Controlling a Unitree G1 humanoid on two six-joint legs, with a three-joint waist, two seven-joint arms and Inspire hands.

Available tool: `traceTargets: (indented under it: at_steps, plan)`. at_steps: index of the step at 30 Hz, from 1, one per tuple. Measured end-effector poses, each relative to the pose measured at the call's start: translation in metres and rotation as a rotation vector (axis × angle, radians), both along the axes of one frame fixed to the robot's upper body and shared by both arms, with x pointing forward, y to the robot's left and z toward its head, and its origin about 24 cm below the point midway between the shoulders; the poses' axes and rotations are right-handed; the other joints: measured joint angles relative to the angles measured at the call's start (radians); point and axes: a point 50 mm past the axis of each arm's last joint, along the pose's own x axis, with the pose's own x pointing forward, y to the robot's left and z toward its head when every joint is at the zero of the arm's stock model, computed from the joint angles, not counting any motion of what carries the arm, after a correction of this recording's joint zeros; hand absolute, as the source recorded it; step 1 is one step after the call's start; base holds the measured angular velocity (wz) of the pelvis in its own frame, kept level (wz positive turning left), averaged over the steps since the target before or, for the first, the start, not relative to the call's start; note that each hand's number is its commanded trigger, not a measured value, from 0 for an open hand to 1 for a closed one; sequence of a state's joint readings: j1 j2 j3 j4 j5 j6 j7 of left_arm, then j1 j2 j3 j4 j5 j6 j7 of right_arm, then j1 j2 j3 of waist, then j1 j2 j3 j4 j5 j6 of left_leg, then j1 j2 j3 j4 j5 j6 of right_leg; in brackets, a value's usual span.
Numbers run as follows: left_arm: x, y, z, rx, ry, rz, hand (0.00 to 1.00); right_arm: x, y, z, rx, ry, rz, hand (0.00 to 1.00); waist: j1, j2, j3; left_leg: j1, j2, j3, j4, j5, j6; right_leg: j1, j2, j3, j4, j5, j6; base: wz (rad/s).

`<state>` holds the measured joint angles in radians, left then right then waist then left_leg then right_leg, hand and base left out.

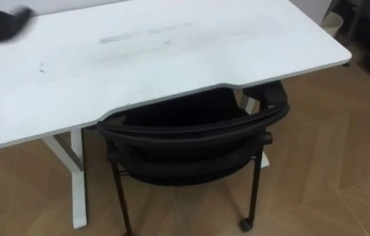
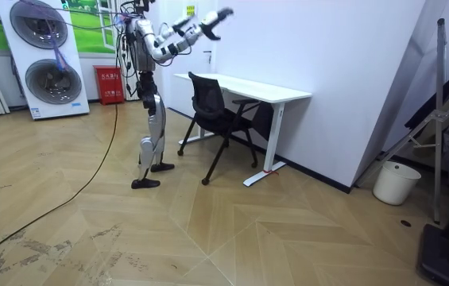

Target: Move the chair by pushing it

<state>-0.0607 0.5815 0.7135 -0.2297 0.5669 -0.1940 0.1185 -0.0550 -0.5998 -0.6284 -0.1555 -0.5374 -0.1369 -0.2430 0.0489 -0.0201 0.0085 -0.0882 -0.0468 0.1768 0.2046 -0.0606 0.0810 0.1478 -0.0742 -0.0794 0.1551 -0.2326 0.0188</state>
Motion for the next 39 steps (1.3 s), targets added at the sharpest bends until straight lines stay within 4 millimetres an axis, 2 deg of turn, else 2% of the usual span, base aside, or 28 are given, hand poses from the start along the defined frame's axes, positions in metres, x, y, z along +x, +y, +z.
traceTargets:
  at_steps: [1, 2, 3, 4, 5, 7, 8, 9, 11, 13, 14, 16, 17, 19, 20, 22, 23, 25, 27, 28, 31, 35, 39]
  plan:
    - [-0.020, 0.020, -0.011, -0.067, -0.031, 0.090, 0.00, -0.014, -0.012, -0.002, 0.051, -0.048, -0.049, 0.00, -0.016, 0.006, -0.0045, 0.003, 0.000, 0.007, 0.000, -0.004, -0.001, 0.001, -0.001, 0.000, 0.000, 0.000, 0.001, -0.22]
    - [-0.028, 0.028, -0.019, -0.102, -0.037, 0.130, 0.00, -0.021, -0.018, -0.003, 0.071, -0.071, -0.077, 0.00, -0.026, 0.010, -0.0057, 0.004, 0.000, 0.010, 0.000, -0.006, -0.002, 0.001, -0.001, 0.001, 0.000, -0.001, 0.001, -0.13]
    - [-0.040, 0.040, -0.037, -0.171, -0.037, 0.210, 0.00, -0.031, -0.027, -0.006, 0.114, -0.117, -0.122, 0.00, -0.041, 0.015, -0.0053, 0.009, -0.001, 0.012, 0.000, -0.008, -0.003, 0.005, -0.001, 0.002, 0.000, -0.002, 0.002, -0.10]
    - [-0.050, 0.047, -0.054, -0.230, -0.032, 0.274, 0.00, -0.039, -0.035, -0.011, 0.157, -0.146, -0.158, 0.00, -0.048, 0.016, -0.0047, 0.015, -0.001, 0.016, -0.001, -0.011, -0.005, 0.008, -0.001, 0.003, -0.001, -0.003, 0.002, -0.11]
    - [-0.054, 0.048, -0.061, -0.254, -0.031, 0.298, 0.00, -0.044, -0.039, -0.013, 0.176, -0.157, -0.176, 0.00, -0.047, 0.020, -0.0077, 0.016, 0.000, 0.018, -0.001, -0.012, -0.006, 0.008, -0.001, 0.003, -0.001, -0.004, 0.001, -0.16]
    - [-0.072, 0.051, -0.083, -0.317, -0.021, 0.359, 0.00, -0.061, -0.046, -0.027, 0.247, -0.211, -0.231, 0.00, -0.058, 0.016, -0.0090, 0.025, 0.006, 0.031, 0.000, -0.018, -0.012, 0.012, -0.001, 0.004, 0.000, -0.007, -0.003, -0.17]
    - [-0.076, 0.051, -0.088, -0.332, -0.018, 0.372, 0.00, -0.065, -0.047, -0.032, 0.269, -0.224, -0.246, 0.00, -0.064, 0.016, -0.0093, 0.026, 0.008, 0.033, 0.001, -0.019, -0.014, 0.013, 0.000, 0.004, 0.000, -0.007, -0.003, -0.15]
    - [-0.083, 0.051, -0.098, -0.356, -0.007, 0.404, 0.00, -0.072, -0.048, -0.042, 0.307, -0.240, -0.279, 0.00, -0.068, 0.016, -0.0085, 0.027, 0.016, 0.038, 0.001, -0.021, -0.016, 0.011, 0.003, 0.011, 0.000, -0.006, -0.005, -0.13]
    - [-0.087, 0.051, -0.116, -0.432, 0.000, 0.436, 0.00, -0.085, -0.050, -0.062, 0.372, -0.238, -0.337, 0.00, -0.070, 0.017, -0.0083, 0.029, 0.017, 0.043, 0.002, -0.024, -0.020, 0.010, 0.007, 0.026, 0.000, -0.006, -0.008, -0.15]
    - [-0.099, 0.053, -0.151, -0.586, 0.015, 0.498, 0.00, -0.098, -0.051, -0.091, 0.509, -0.236, -0.391, 0.00, -0.054, 0.029, -0.0089, 0.043, 0.023, 0.068, 0.000, -0.033, -0.024, 0.010, 0.007, 0.050, 0.004, -0.007, -0.010, -0.33]
    - [-0.103, 0.053, -0.160, -0.633, 0.017, 0.514, 0.00, -0.102, -0.052, -0.100, 0.554, -0.230, -0.410, 0.00, -0.055, 0.031, -0.0103, 0.044, 0.024, 0.072, 0.000, -0.036, -0.025, 0.011, 0.007, 0.051, 0.004, -0.008, -0.011, -0.25]
    - [-0.114, 0.051, -0.195, -0.795, 0.070, 0.570, 0.00, -0.121, -0.060, -0.146, 0.770, -0.180, -0.539, 0.00, -0.056, 0.030, -0.0096, 0.046, 0.023, 0.072, 0.000, -0.039, -0.029, 0.007, 0.004, 0.052, 0.015, -0.016, -0.012, -0.02]
    - [-0.116, 0.050, -0.206, -0.843, 0.087, 0.587, 0.00, -0.124, -0.060, -0.158, 0.822, -0.162, -0.569, 0.00, -0.059, 0.030, -0.0099, 0.047, 0.023, 0.072, 0.000, -0.039, -0.028, 0.007, 0.003, 0.051, 0.015, -0.017, -0.012, 0.04]
    - [-0.126, 0.037, -0.251, -1.046, 0.188, 0.646, 0.00, -0.138, -0.050, -0.208, 1.027, -0.064, -0.667, 0.00, -0.059, 0.031, -0.0101, 0.047, 0.024, 0.068, -0.002, -0.038, -0.027, 0.008, 0.003, 0.048, 0.015, -0.019, -0.012, 0.02]
    - [-0.130, 0.032, -0.263, -1.095, 0.220, 0.661, 0.00, -0.142, -0.044, -0.220, 1.085, -0.042, -0.683, 0.00, -0.059, 0.031, -0.0101, 0.047, 0.026, 0.070, -0.002, -0.038, -0.028, 0.008, 0.003, 0.048, 0.015, -0.019, -0.012, -0.04]
    - [-0.144, 0.012, -0.303, -1.279, 0.338, 0.715, 0.00, -0.153, -0.024, -0.265, 1.305, 0.035, -0.743, 0.00, -0.061, 0.030, -0.0100, 0.050, 0.029, 0.075, -0.002, -0.041, -0.030, 0.007, 0.004, 0.048, 0.014, -0.019, -0.012, -0.07]
    - [-0.149, 0.006, -0.313, -1.317, 0.378, 0.732, 0.00, -0.157, -0.020, -0.276, 1.351, 0.068, -0.761, 0.00, -0.062, 0.031, -0.0098, 0.049, 0.029, 0.076, -0.002, -0.042, -0.031, 0.007, 0.005, 0.049, 0.013, -0.019, -0.013, -0.07]
    - [-0.174, -0.014, -0.346, -1.469, 0.506, 0.805, 0.00, -0.178, -0.004, -0.312, 1.519, 0.175, -0.841, 0.00, -0.062, 0.029, -0.0110, 0.055, 0.031, 0.082, -0.004, -0.045, -0.033, 0.008, 0.004, 0.049, 0.013, -0.019, -0.013, -0.10]
    - [-0.196, -0.027, -0.363, -1.553, 0.610, 0.865, 0.00, -0.194, 0.008, -0.332, 1.626, 0.244, -0.888, 0.00, -0.056, 0.027, -0.0128, 0.065, 0.033, 0.091, -0.006, -0.049, -0.036, 0.013, 0.003, 0.050, 0.014, -0.021, -0.015, -0.14]
    - [-0.207, -0.034, -0.371, -1.606, 0.665, 0.889, 0.00, -0.206, 0.016, -0.343, 1.669, 0.305, -0.922, 0.00, -0.061, 0.026, -0.0129, 0.065, 0.035, 0.095, -0.005, -0.050, -0.038, 0.012, 0.003, 0.049, 0.013, -0.022, -0.016, -0.12]
    - [-0.230, -0.053, -0.386, -1.697, 0.815, 0.937, 0.00, -0.227, 0.036, -0.364, 1.766, 0.458, -0.959, 0.00, -0.072, 0.026, -0.0133, 0.064, 0.034, 0.094, -0.004, -0.051, -0.039, 0.011, 0.003, 0.047, 0.014, -0.025, -0.020, -0.02]
    - [-0.228, -0.071, -0.397, -1.774, 0.966, 0.873, 0.00, -0.232, 0.055, -0.378, 1.850, 0.620, -0.921, 0.00, -0.072, 0.026, -0.0128, 0.064, 0.035, 0.094, -0.002, -0.054, -0.044, 0.011, 0.004, 0.049, 0.016, -0.026, -0.021, 0.00]
    - [-0.206, -0.088, -0.405, -1.797, 1.098, 0.756, 0.00, -0.222, 0.073, -0.388, 1.904, 0.756, -0.843, 0.00, -0.076, 0.015, -0.0124, 0.064, 0.032, 0.094, -0.002, -0.053, -0.041, 0.011, 0.004, 0.048, 0.016, -0.026, -0.021, 0.00]
